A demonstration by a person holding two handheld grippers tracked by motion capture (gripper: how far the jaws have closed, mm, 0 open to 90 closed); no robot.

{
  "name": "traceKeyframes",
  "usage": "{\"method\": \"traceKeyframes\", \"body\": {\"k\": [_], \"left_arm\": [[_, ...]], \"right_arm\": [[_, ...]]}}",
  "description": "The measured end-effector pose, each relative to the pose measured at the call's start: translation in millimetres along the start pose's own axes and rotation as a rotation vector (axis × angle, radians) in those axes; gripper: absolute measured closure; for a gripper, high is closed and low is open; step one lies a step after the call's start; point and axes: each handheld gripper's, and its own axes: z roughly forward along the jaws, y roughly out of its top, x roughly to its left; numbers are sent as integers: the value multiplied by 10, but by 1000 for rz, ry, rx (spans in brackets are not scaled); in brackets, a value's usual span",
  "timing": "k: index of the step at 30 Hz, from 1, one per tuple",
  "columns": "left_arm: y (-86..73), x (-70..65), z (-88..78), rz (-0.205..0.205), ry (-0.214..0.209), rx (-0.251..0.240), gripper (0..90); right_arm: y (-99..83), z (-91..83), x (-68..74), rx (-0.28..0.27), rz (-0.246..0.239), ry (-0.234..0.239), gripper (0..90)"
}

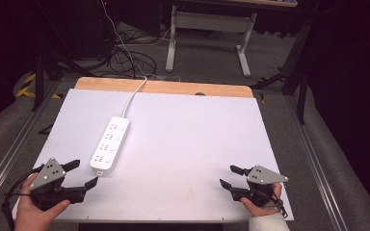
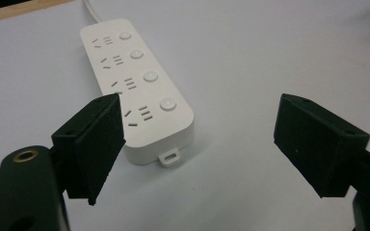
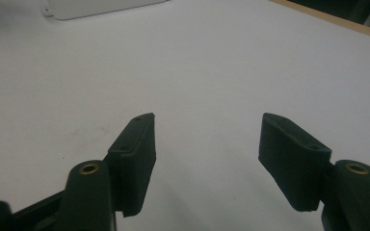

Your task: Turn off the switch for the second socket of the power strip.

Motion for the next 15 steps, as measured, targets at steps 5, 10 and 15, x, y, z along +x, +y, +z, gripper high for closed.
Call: {"method": "traceKeyframes", "body": {"k": [5, 10, 15], "left_arm": [[113, 3, 3, 20, 2, -4, 197], [236, 9, 52, 30, -4, 2, 197], [318, 28, 75, 32, -6, -3, 197]], "right_arm": [[1, 3, 5, 3, 3, -4, 387], [-2, 4, 1, 0, 4, -1, 387], [-5, 6, 0, 2, 6, -1, 387]]}}
